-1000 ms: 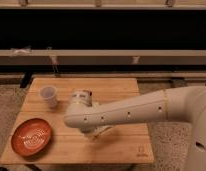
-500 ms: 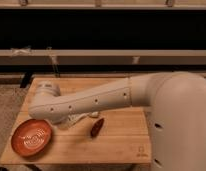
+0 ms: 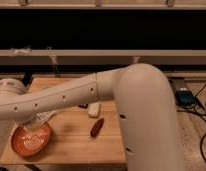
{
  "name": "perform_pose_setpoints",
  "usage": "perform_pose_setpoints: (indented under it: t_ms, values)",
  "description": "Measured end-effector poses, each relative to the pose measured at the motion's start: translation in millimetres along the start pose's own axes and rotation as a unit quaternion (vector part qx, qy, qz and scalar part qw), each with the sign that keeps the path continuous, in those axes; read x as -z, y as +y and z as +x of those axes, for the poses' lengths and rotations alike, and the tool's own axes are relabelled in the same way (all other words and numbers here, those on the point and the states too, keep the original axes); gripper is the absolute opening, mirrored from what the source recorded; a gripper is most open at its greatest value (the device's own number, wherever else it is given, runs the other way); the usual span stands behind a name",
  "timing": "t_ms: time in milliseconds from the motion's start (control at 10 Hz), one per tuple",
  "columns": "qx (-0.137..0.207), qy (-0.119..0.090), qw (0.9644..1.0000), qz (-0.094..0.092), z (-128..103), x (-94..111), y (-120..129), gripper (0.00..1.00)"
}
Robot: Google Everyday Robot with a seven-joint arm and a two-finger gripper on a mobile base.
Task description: Place the bottle in the ceramic bowl
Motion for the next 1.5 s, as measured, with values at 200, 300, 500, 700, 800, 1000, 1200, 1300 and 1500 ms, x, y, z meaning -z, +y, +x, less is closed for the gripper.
perform_pose_setpoints:
  t_ms: [200, 300, 500, 700, 800, 1000, 1200, 1300, 1500]
  values:
    - [0.014, 0.021, 0.9997, 0.002, 21.6, -12.6, 2.9, 0.0]
    - [0.014, 0.025, 0.9996, 0.003, 27.5, -23.4, 1.3, 0.0]
    - [0.007, 0.027, 0.9996, 0.0, 35.3, -33.7, 0.8, 0.0]
    - [0.002, 0.028, 0.9996, -0.003, 46.5, -36.9, 0.5, 0.0]
    - [0.006, 0.029, 0.9996, -0.003, 58.6, -38.4, -0.8, 0.05]
    - [0.013, 0.028, 0.9995, 0.001, 73.8, -43.0, -3.0, 0.25]
    - [0.015, 0.027, 0.9995, 0.011, 86.0, -54.9, -6.0, 0.47]
    - [0.014, 0.027, 0.9994, 0.017, 87.7, -62.5, -8.1, 0.55]
    - [0.005, 0.025, 0.9991, 0.035, 84.9, -86.1, -13.0, 0.75]
